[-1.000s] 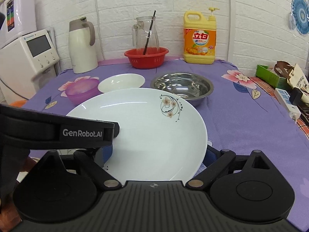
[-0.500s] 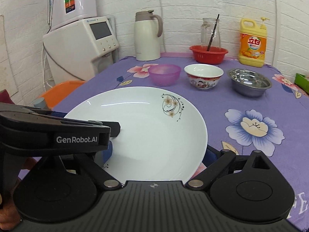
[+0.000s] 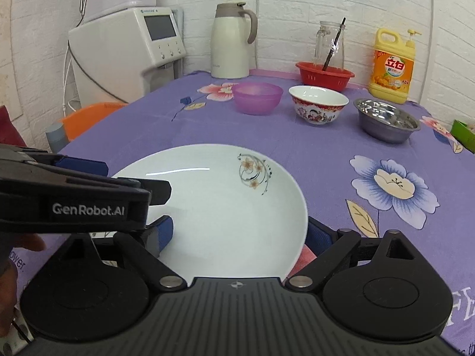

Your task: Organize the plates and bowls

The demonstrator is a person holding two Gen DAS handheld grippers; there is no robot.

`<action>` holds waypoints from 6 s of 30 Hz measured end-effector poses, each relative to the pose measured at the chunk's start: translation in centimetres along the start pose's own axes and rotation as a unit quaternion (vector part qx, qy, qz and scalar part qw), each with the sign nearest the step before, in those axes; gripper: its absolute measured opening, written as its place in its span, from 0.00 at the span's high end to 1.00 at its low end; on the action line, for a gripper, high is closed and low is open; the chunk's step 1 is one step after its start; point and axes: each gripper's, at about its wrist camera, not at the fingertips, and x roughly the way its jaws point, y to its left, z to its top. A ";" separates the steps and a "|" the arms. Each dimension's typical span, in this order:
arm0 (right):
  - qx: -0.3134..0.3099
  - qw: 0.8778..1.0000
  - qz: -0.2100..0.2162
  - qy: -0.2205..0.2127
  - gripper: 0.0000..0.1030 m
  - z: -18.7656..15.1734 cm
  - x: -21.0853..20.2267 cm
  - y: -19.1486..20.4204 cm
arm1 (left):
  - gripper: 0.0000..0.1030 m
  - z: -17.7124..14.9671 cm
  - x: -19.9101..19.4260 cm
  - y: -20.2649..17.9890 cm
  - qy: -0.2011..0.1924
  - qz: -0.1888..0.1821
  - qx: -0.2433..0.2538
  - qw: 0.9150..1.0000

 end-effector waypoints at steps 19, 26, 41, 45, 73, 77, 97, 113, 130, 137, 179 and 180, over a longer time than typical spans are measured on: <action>0.091 0.996 -0.003 -0.013 0.00 -0.2 -1.0 -6.0 | 0.31 3.1 1.0 -1.4 -0.011 -0.011 -0.008 1.000; 0.123 0.992 -0.007 -0.008 0.00 -0.5 -0.5 -9.5 | 0.31 4.3 2.3 -3.3 -0.007 -0.020 0.003 1.000; 0.129 0.990 -0.063 -0.005 0.00 4.7 3.3 -19.7 | 0.31 5.3 6.5 -5.9 0.023 -0.047 0.009 0.999; 0.142 0.985 -0.093 0.014 0.00 8.7 7.6 -24.6 | 0.31 5.5 7.2 -5.9 0.026 -0.047 0.007 0.999; 0.073 0.985 -0.090 0.131 0.00 10.0 11.4 -25.9 | 0.31 12.2 11.5 -8.2 0.039 -0.150 -0.008 0.988; 0.122 0.983 -0.117 0.074 0.00 8.7 11.8 -26.2 | 0.31 13.9 16.8 -10.8 0.091 -0.175 -0.056 0.979; 0.113 0.983 -0.131 0.056 0.00 6.2 13.3 -25.9 | 0.34 13.3 25.0 -15.8 0.110 -0.106 -0.031 0.988; 0.101 0.989 -0.086 0.063 0.18 2.9 4.4 -20.3 | 0.61 8.9 16.3 -17.9 0.148 -0.182 0.018 0.972; 0.116 0.988 -0.073 0.068 0.17 -2.1 -1.4 -16.5 | 0.60 3.3 9.7 -17.7 0.151 -0.182 0.071 0.969; 0.145 0.986 -0.068 0.035 0.00 -2.3 -3.5 -18.3 | 0.06 5.6 8.5 -15.9 0.093 -0.154 0.051 0.982; 0.008 0.990 0.032 0.139 0.00 16.2 23.7 -21.4 | 0.06 17.0 25.9 -4.8 0.108 -0.058 -0.336 0.934; -0.003 0.990 0.036 0.138 0.00 16.3 24.2 -20.9 | 0.10 17.1 26.3 -4.8 0.110 -0.058 -0.337 0.933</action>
